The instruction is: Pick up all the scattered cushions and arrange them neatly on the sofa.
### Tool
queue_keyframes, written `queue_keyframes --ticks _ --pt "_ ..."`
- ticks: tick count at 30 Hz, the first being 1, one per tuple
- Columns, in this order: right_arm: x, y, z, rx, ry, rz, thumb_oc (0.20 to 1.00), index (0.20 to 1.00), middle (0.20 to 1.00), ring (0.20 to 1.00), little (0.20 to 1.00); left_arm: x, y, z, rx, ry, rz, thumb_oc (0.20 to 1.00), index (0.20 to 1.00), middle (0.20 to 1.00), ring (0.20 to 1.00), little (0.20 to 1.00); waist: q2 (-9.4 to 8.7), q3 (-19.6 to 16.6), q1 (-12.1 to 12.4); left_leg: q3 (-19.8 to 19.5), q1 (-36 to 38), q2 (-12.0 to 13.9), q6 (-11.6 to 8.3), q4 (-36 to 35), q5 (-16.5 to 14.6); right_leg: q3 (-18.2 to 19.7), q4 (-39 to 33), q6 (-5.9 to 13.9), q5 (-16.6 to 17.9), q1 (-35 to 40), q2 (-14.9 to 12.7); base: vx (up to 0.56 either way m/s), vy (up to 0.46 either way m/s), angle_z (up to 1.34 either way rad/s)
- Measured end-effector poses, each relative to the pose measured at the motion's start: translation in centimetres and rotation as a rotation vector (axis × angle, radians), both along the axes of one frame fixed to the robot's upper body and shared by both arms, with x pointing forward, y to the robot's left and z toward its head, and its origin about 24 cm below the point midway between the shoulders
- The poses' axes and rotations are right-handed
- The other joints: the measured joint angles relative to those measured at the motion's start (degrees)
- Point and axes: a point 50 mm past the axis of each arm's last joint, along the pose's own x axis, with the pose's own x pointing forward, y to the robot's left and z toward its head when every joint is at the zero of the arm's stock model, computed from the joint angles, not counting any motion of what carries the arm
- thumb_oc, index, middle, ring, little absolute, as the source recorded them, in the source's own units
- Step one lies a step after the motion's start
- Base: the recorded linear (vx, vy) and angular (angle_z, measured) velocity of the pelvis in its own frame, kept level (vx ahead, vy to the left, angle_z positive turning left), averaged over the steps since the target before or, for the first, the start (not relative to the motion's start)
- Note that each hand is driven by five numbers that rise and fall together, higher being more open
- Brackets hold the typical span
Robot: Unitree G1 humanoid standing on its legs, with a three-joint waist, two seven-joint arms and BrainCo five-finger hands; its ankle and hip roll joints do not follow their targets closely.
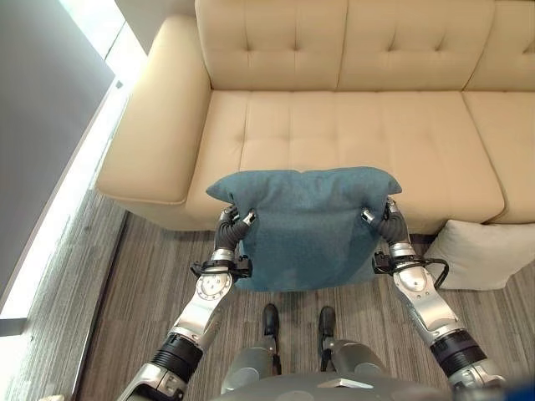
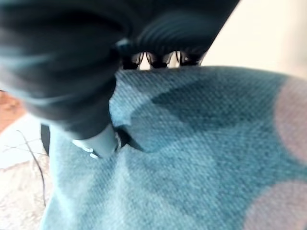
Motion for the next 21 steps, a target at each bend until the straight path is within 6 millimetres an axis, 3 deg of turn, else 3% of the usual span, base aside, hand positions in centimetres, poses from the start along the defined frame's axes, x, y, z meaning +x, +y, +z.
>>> queue_keyframes --ticks 1,4,6,11,16,17,19,21 --pt "-0.3 0.0 -0.4 -0.004 0.013 -0.002 0.200 0.200 0.200 0.200 0.200 -0.3 0.0 -0.3 0.001 0.015 0.001 0.200 0.200 0.200 0.200 0.200 -0.28 -1.69 -0.01 0.01 0.00 0.28 -0.26 0.00 -0.19 0.00 -0.48 -0.06 0.07 0.17 0.35 0.03 -0.085 -0.01" --pt "-0.7 -0.3 -0.7 -0.005 0.030 -0.013 0.200 0.200 0.200 0.200 0.200 -0.3 -0.2 -0.4 0.001 0.023 -0.002 0.200 0.200 0.200 0.200 0.200 -0.65 -2.22 -0.08 -0.08 0.83 0.94 -0.30 0.01 -0.19 -0.08 -1.32 -0.63 0.57 1.62 1.20 -0.01 -0.107 0.03" --pt "-1.7 -0.7 -1.7 -0.007 0.073 -0.028 0.200 0.200 0.200 0.200 0.200 -0.7 -0.6 -0.8 -0.018 0.040 -0.002 0.200 0.200 0.200 0.200 0.200 -1.46 -2.43 0.08 -0.23 0.61 1.54 -1.61 4.03 -1.00 -0.11 -1.35 -1.16 0.08 3.32 1.74 -0.06 -0.072 0.06" --pt "-1.7 -1.1 -1.7 -0.013 0.074 -0.050 0.200 0.200 0.200 0.200 0.200 -0.8 -1.2 -1.0 -0.023 0.049 -0.022 0.200 0.200 0.200 0.200 0.200 -1.96 -2.27 -0.25 0.28 -4.85 1.71 -2.68 12.98 -2.35 -0.96 -1.34 -3.32 0.04 3.21 1.39 0.04 0.013 0.05" --pt "-1.5 -1.6 -1.3 -0.019 0.058 -0.074 0.200 0.200 0.200 0.200 0.200 -0.9 -1.7 -1.5 -0.019 0.080 -0.037 0.200 0.200 0.200 0.200 0.200 -2.02 -1.89 -0.09 1.69 -5.31 1.69 -2.81 9.18 -2.42 -0.37 -0.19 -3.67 0.12 1.13 1.10 0.13 0.058 0.00" --pt "-1.5 -1.6 -1.3 -0.019 0.059 -0.075 0.200 0.200 0.200 0.200 0.200 -0.9 -1.8 -1.6 -0.021 0.085 -0.037 0.200 0.200 0.200 0.200 0.200 -2.02 -1.86 0.03 1.84 -5.23 1.83 -2.72 8.50 -2.45 0.17 0.16 -3.65 0.13 0.53 1.05 0.18 0.096 -0.23" --pt "-1.5 -1.4 -1.2 -0.013 0.056 -0.072 0.200 0.200 0.200 0.200 0.200 -0.9 -1.6 -1.6 -0.014 0.091 -0.032 0.200 0.200 0.200 0.200 0.200 -2.20 -1.82 0.39 3.28 -3.90 1.19 0.01 6.60 -2.28 1.62 1.28 -2.86 0.13 -0.61 0.54 0.16 0.094 -0.34" --pt "-1.5 -1.1 -1.2 -0.005 0.056 -0.064 0.200 0.200 0.200 0.200 0.200 -0.9 -1.2 -1.6 0.001 0.094 -0.033 0.200 0.200 0.200 0.200 0.200 -2.30 -1.73 0.39 4.83 -2.98 0.33 1.50 6.25 -2.49 2.65 1.23 -1.24 0.33 -0.38 -0.43 0.18 0.113 -0.32"
